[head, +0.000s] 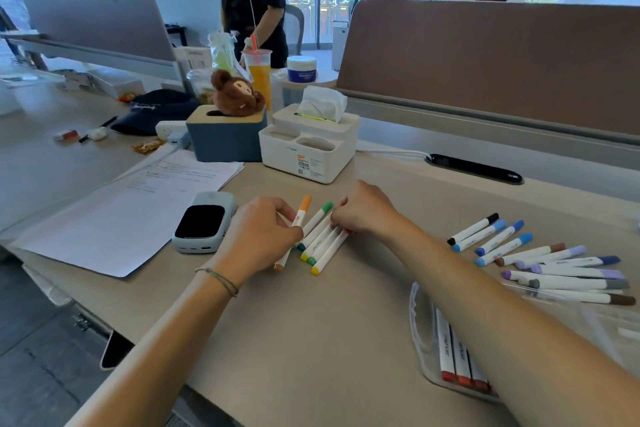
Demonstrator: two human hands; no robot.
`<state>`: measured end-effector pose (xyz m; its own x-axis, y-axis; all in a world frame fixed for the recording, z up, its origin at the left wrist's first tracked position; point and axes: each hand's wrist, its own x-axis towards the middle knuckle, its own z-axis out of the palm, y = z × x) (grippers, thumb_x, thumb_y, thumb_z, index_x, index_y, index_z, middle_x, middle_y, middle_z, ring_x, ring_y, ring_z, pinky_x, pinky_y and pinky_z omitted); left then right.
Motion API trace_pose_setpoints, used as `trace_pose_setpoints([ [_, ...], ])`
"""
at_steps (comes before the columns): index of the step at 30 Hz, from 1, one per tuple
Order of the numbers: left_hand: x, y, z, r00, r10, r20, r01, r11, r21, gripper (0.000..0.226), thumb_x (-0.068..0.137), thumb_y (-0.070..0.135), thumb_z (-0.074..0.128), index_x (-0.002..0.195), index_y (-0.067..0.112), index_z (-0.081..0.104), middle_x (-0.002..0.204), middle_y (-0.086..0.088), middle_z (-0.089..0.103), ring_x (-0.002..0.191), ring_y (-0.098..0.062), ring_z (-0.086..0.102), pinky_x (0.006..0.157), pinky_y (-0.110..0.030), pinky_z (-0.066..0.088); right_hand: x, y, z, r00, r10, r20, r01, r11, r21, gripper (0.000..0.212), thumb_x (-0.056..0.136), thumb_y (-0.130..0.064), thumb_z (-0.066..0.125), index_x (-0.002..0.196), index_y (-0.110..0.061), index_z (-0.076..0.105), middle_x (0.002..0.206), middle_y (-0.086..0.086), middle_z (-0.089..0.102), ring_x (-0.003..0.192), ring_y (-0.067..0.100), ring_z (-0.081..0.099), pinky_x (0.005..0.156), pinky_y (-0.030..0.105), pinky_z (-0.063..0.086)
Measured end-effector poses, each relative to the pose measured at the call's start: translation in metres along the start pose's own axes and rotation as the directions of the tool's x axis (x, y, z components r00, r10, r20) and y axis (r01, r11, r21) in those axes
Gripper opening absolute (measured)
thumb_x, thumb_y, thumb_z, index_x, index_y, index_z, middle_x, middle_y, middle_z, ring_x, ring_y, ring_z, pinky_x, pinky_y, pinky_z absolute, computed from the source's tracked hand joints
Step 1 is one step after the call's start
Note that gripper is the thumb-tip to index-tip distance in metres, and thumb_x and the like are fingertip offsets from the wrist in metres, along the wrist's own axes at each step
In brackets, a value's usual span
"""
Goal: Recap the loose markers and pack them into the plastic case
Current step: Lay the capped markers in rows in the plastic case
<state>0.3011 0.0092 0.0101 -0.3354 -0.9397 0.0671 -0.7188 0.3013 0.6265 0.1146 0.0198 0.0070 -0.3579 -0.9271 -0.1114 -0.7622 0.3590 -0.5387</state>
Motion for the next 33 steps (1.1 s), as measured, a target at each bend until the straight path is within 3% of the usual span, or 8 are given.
trace_pose_setpoints([
  [3,0.0,-0.004,0.0,1.0,-0.004,0.0,0.004,1.0,0.005,0.017,0.08,0.028,0.076,0.097,0.028,0.07,0.076,0.007,0.071,0.073,-0.009,0.066,0.064,-0.026,0.053,0.002,-0.008,0.005,0.999,0.034,-0.01,-0.035,0.991,-0.128,0.021,0.076,-0.033,0.074,0.086,-0.017,0.065,0.085,0.004,0.068,0.082,0.023,0.067,0.056,0.029,0.043],
  [9,-0.004,-0.007,0.001,1.0,-0.02,0.001,0.02,0.999,-0.025,0.02,0.082,0.029,0.076,0.101,0.028,0.07,0.078,0.008,0.071,0.075,-0.008,0.066,0.065,-0.025,0.055,0.002,-0.022,0.006,0.993,0.118,-0.03,-0.121,0.98,-0.155,0.021,0.075,-0.034,0.073,0.089,-0.021,0.066,0.085,-0.002,0.066,0.081,0.019,0.064,0.061,0.026,0.04],
  [12,-0.007,-0.005,0.0,1.0,-0.021,0.014,0.022,0.999,-0.041,0.021,0.083,0.029,0.076,0.102,0.028,0.069,0.075,0.008,0.071,0.073,-0.007,0.066,0.065,-0.025,0.055,0.005,-0.02,0.007,0.99,0.139,0.015,-0.139,0.99,0.011,0.015,0.071,-0.031,0.074,0.077,-0.017,0.071,0.07,-0.003,0.07,0.067,0.017,0.066,0.059,0.026,0.045],
  [15,-0.011,-0.001,-0.001,1.0,0.0,0.017,0.001,0.996,-0.089,0.03,0.083,0.028,0.077,0.11,0.031,0.067,0.072,0.01,0.072,0.069,-0.001,0.065,0.061,-0.02,0.049,-0.005,-0.015,-0.006,0.986,0.154,0.063,-0.166,0.945,0.28,0.012,0.072,-0.022,0.071,0.064,-0.013,0.071,0.051,-0.001,0.061,0.044,0.014,0.052,0.049,0.023,0.043],
  [18,-0.015,0.006,0.004,0.998,0.05,0.035,-0.043,0.982,-0.182,0.05,0.081,0.024,0.078,0.127,0.031,0.06,0.072,0.009,0.074,0.071,-0.001,0.066,0.075,-0.025,0.055,-0.034,-0.005,-0.028,0.984,0.143,0.108,-0.177,0.875,0.45,0.014,0.08,-0.017,0.066,0.07,-0.008,0.07,0.055,0.005,0.062,0.041,0.015,0.051,0.044,0.017,0.041],
  [21,-0.02,0.022,0.012,0.989,0.103,0.109,-0.068,0.955,-0.287,0.067,0.081,0.021,0.079,0.141,0.031,0.05,0.073,0.009,0.075,0.068,-0.004,0.068,0.087,-0.035,0.058,-0.067,0.012,-0.048,0.985,0.099,0.141,-0.158,0.843,0.514,0.013,0.084,-0.014,0.064,0.079,-0.004,0.071,0.066,0.012,0.068,0.048,0.019,0.059,0.05,0.021,0.048],
  [26,-0.036,0.063,0.03,0.948,0.208,0.243,-0.07,0.877,-0.475,0.086,0.08,0.005,0.077,0.151,0.031,0.036,0.07,-0.002,0.073,0.061,-0.019,0.071,0.069,-0.031,0.062,-0.114,0.057,-0.075,0.987,0.138,0.086,-0.162,0.802,0.575,0.011,0.085,-0.01,0.065,0.083,0.0,0.071,0.068,0.013,0.066,0.056,0.022,0.063,0.058,0.032,0.054],
  [33,-0.056,0.124,0.07,0.814,0.391,0.429,-0.11,0.83,-0.547,0.062,0.082,0.005,0.077,0.135,0.024,0.051,0.071,-0.006,0.073,0.064,-0.019,0.073,0.057,-0.029,0.061,-0.162,0.137,-0.105,0.952,0.305,-0.04,-0.24,0.817,0.524,0.022,0.088,-0.02,0.066,0.092,0.0,0.075,0.068,0.01,0.066,0.063,0.022,0.064,0.064,0.034,0.055],
])
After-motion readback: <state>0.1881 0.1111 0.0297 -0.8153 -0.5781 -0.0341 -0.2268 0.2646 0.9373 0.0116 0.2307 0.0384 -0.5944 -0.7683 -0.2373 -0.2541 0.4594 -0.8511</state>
